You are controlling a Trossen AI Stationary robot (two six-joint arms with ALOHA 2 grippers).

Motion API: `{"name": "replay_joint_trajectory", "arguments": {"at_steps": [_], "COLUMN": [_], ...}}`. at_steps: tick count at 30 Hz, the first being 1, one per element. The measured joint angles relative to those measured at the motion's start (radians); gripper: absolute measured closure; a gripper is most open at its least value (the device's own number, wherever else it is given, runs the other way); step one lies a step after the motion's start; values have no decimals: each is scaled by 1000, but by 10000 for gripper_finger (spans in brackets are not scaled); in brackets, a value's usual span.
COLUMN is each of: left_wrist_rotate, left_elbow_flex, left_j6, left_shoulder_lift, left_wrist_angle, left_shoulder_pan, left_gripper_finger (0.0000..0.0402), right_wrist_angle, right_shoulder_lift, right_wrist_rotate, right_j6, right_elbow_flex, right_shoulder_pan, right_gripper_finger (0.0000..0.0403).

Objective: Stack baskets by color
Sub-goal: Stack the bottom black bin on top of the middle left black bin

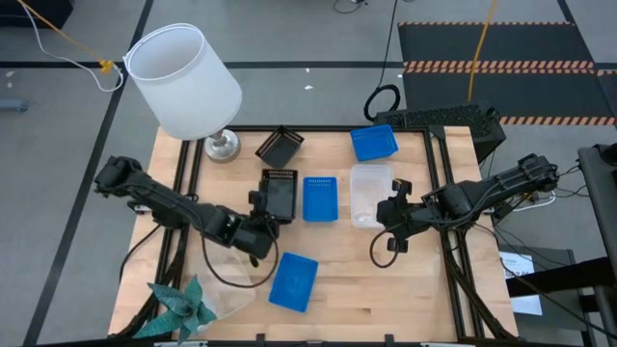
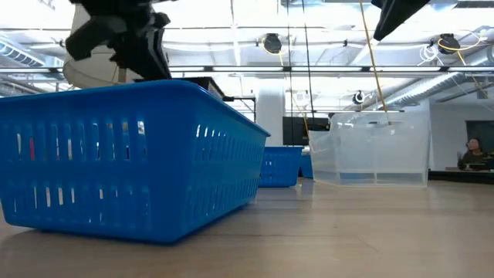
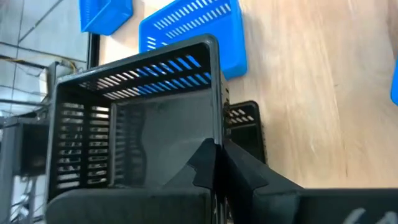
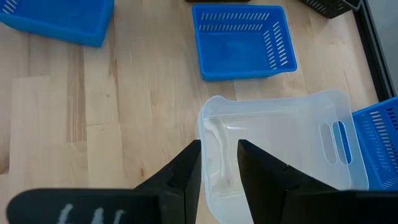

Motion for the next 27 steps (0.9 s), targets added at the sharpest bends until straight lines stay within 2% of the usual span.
{"name": "replay_joint_trajectory", "arguments": {"at_steps": [5,12,17,22,27], "left_wrist_rotate": [53,53,57,60,93], "left_elbow_flex": [-109,-187,-213,-239,-261], "left_j6": [53,39,23,12,11], "left_shoulder_lift": [-37,-37,-37,-37,-37], "left_wrist_angle": [111,164,194,221,251], "left_shoulder_pan": [17,20,22,31,54], "left_gripper_finger": [393,385,393,377,388], "right_wrist_angle": [3,3,3,3,3], "right_shoulder_lift": [0,0,0,0,0], "right_wrist_rotate": [0,3,4,5,5], "right_j6": [-3,-3,-3,-3,-3], "right_elbow_flex": [0,0,0,0,0], "right_shoulder_pan": [0,-1,-1,-1,-1], "right_gripper_finger": [303,303,303,303,303]}}
